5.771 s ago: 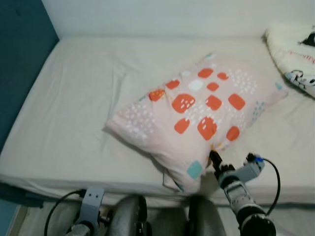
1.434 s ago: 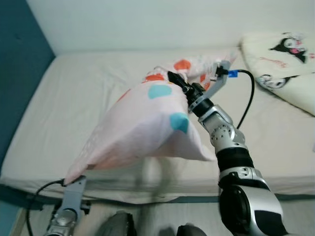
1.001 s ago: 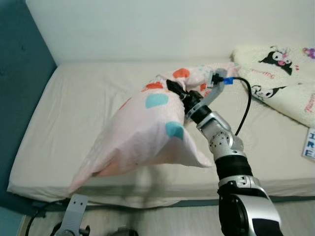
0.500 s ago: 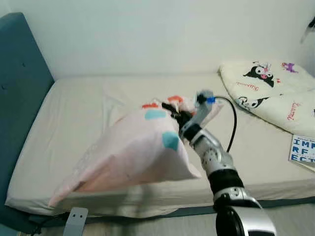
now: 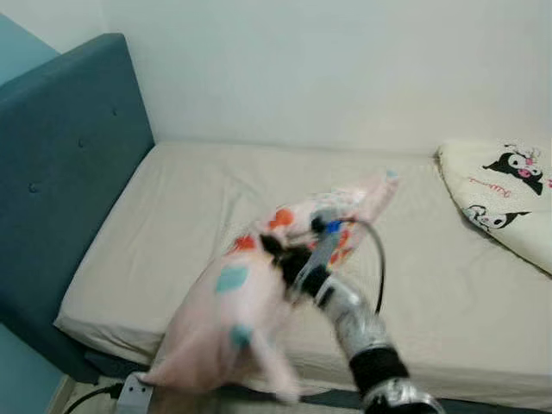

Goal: Clean up the room

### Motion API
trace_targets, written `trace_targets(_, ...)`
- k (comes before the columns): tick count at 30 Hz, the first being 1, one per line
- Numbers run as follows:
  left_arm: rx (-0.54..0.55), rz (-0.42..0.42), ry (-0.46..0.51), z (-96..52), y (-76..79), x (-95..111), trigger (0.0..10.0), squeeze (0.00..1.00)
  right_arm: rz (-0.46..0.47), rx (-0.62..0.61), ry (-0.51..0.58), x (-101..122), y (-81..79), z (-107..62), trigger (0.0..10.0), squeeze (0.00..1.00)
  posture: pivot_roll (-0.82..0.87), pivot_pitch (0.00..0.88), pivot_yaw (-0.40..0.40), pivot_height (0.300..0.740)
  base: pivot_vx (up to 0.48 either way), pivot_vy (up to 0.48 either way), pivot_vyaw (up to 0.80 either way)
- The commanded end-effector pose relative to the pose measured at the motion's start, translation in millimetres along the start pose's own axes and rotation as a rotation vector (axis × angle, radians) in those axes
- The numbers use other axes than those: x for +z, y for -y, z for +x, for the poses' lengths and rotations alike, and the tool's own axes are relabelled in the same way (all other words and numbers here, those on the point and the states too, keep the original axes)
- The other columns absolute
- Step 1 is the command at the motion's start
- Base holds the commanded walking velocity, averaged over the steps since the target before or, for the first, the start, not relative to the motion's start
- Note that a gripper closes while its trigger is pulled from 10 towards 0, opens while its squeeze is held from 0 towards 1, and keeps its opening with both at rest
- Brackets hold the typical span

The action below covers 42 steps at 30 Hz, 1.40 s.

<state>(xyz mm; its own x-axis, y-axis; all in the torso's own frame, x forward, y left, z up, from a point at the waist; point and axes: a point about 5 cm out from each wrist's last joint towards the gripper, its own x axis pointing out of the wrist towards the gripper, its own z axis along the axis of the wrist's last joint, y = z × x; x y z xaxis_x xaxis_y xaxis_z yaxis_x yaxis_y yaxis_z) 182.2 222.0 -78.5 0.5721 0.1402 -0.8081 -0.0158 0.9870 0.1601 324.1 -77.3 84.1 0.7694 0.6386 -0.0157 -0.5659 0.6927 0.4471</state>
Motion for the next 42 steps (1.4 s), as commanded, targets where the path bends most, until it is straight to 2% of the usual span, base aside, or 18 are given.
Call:
trace_targets(1,0.001,-0.001,-0.029,-1.3,-1.1,-8.1,10.0,0.00,-0.038,0.004,0.043,2.9,-2.1,-3.3,10.0,0.00,0.01,0.055,-0.001,0.735,0.000,0.000,0.79)
trace_targets(4,-0.002,0.000,-0.034,-1.7,-1.3,-10.1,10.0,0.00,-0.022,-0.023,0.043,-4.6,-0.8,-10.1,10.0,0.00,0.00,0.057,0.005,0.735,0.000,0.000,0.79)
trace_targets(11,-0.016,0.016,-0.042,-1.9,0.9,-11.9,10.0,0.00,-0.027,-0.073,0.076,-1.9,2.6,-18.1,10.0,0.00,0.00,0.060,0.005,0.735,0.000,0.000,0.79)
trace_targets(18,-0.028,0.030,-0.035,-1.3,2.0,-8.8,10.0,0.00,-0.034,-0.058,0.032,-21.1,-9.5,-24.6,10.0,0.00,-0.01,0.068,0.008,0.735,0.000,0.000,0.79)
trace_targets(21,-0.031,0.027,-0.038,-1.6,2.5,-10.3,10.0,0.00,-0.032,-0.058,0.038,-20.7,-11.5,-24.3,10.0,0.00,-0.01,0.068,0.010,0.735,0.000,0.000,0.79)
trace_targets(34,-0.048,0.015,-0.036,-1.1,5.9,-8.8,10.0,0.00,-0.088,-0.038,0.148,19.5,-12.7,-13.7,10.0,0.00,-0.02,0.070,0.007,0.735,0.000,0.000,0.79)
trace_targets(37,-0.051,0.005,-0.028,-0.5,8.2,-5.6,10.0,0.00,-0.138,-0.016,0.188,39.9,-15.3,-7.7,10.0,0.00,-0.02,0.065,0.004,0.735,0.000,-0.172,0.79)
trace_targets(42,-0.053,-0.002,-0.026,-0.2,9.9,-4.2,10.0,0.00,-0.180,0.008,0.178,48.1,-17.5,-2.5,10.0,0.00,-0.02,0.061,-0.003,0.735,0.000,-0.280,0.79)
